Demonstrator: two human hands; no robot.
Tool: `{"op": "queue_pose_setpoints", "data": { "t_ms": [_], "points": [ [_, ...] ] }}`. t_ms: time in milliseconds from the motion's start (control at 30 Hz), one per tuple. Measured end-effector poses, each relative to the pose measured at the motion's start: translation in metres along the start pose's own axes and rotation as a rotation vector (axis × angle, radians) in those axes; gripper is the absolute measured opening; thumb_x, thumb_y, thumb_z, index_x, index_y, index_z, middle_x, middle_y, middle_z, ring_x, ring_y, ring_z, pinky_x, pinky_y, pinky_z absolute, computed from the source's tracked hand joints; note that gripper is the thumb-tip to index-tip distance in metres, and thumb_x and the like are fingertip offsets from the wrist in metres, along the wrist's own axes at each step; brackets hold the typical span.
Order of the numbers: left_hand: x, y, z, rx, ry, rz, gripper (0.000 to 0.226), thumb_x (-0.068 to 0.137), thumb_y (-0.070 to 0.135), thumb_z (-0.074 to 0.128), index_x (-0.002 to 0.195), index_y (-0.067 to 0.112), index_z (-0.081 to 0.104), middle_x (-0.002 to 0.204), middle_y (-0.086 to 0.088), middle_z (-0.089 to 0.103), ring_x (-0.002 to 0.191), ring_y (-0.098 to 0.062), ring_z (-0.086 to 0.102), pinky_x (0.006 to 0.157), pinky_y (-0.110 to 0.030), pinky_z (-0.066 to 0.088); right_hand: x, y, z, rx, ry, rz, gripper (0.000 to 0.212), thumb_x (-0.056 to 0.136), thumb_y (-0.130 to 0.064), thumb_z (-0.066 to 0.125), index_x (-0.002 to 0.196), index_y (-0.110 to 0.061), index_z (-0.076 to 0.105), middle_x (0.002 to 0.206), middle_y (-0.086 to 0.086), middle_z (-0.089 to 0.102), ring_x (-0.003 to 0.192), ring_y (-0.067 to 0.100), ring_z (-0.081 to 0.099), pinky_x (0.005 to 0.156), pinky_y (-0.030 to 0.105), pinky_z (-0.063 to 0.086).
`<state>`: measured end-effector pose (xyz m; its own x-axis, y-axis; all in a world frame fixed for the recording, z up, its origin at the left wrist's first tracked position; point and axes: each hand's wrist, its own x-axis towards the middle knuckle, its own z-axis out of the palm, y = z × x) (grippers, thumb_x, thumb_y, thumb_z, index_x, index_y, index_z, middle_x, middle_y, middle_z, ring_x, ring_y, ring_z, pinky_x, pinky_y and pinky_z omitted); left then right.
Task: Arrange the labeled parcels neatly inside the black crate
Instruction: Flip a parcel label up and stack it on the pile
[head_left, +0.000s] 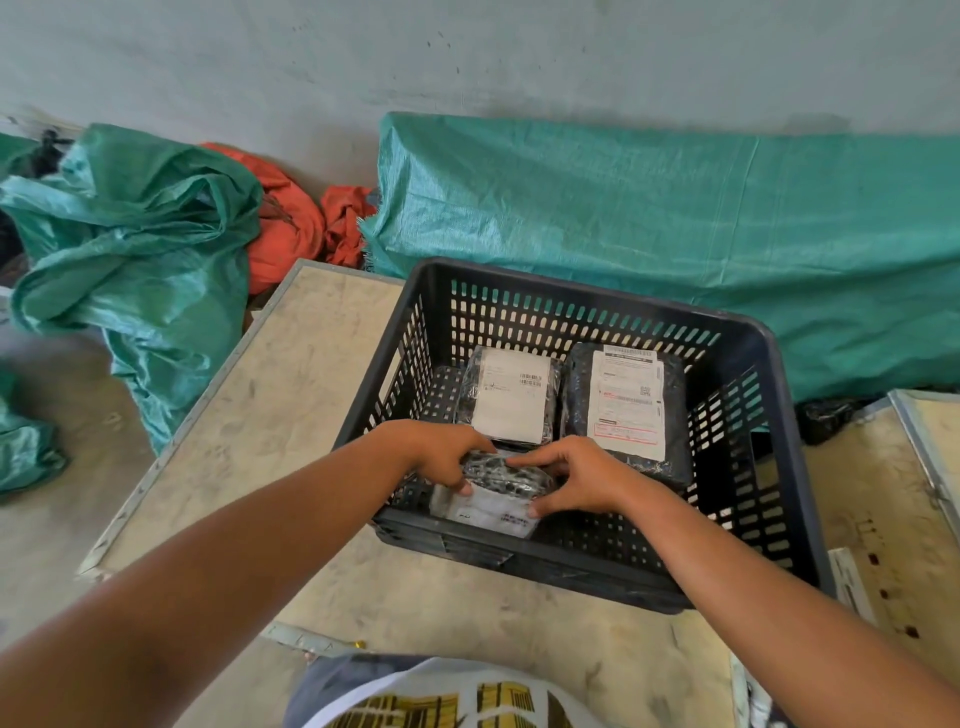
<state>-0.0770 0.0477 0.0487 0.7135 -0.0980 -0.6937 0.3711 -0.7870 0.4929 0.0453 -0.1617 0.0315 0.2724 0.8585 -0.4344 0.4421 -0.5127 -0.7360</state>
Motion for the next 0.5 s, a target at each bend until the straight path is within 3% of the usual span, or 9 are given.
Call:
{"op": "queue_pose_setpoints", "data": {
  "t_ms": [100,167,267,367,433,500],
  "points": [
    [-0.004,-0.004,-0.007,-0.079,0.033,0.068,0.064,0.089,0.013,0.075,0.147,0.02,0.05,0.129,-0.003,0.065,0.116,-0.023,0.061,0.103,-0.045,0.05,0.0,-0.002,-0.003,-0.019,0.083,-0.036,0.061,0.069,-0.032,0.09,0.106,-0.072,0.063,0.108,-0.008,0.078,0.099,0.009,0.072,0.089,0.035,0.059],
    [-0.007,-0.006,-0.011,-0.169,0.105,0.128,0.07,0.09,0.009,0.072,0.152,0.027,0.045,0.131,-0.001,0.063,0.117,-0.022,0.061,0.101,-0.044,0.052,-0.004,-0.003,-0.009,0.076,0.182,-0.068,0.055,0.067,-0.027,0.088,0.104,-0.064,0.07,0.104,-0.02,0.078,0.097,0.006,0.072,0.079,0.029,0.061],
    [-0.01,-0.001,-0.014,-0.341,0.338,0.24,0.069,0.092,0.007,0.067,0.142,0.051,0.048,0.134,0.005,0.057,0.121,-0.016,0.056,0.102,-0.04,0.053,-0.013,0.0,-0.024,0.211,0.361,-0.102,0.052,0.069,-0.016,0.089,0.098,-0.057,0.076,0.101,-0.034,0.073,0.099,-0.001,0.071,0.079,0.018,0.059],
    [-0.008,0.002,-0.017,-0.37,0.561,0.291,0.072,0.092,0.007,0.069,0.13,0.066,0.051,0.154,-0.003,0.037,0.142,-0.026,0.037,0.112,-0.05,0.043,-0.018,0.005,-0.038,0.343,0.527,-0.144,0.05,0.073,-0.005,0.088,0.098,-0.047,0.08,0.1,-0.019,0.079,0.088,0.004,0.075,0.071,0.017,0.059],
    [-0.009,0.003,-0.018,-0.361,0.582,0.289,0.082,0.092,0.01,0.071,0.14,0.067,0.039,0.161,-0.006,0.027,0.15,-0.029,0.024,0.114,-0.056,0.038,-0.017,0.004,-0.044,0.391,0.609,-0.165,0.047,0.076,-0.002,0.087,0.096,-0.045,0.082,0.1,-0.016,0.08,0.087,0.006,0.076,0.07,0.017,0.059],
    [-0.008,0.004,-0.017,-0.279,0.574,0.306,0.098,0.09,0.01,0.073,0.15,0.065,0.017,0.162,-0.007,0.026,0.151,-0.027,0.024,0.117,-0.055,0.034,-0.015,0.001,-0.048,0.42,0.658,-0.176,0.044,0.077,-0.004,0.087,0.095,-0.044,0.082,0.1,-0.016,0.08,0.088,0.004,0.076,0.071,0.017,0.059]
  ]
}}
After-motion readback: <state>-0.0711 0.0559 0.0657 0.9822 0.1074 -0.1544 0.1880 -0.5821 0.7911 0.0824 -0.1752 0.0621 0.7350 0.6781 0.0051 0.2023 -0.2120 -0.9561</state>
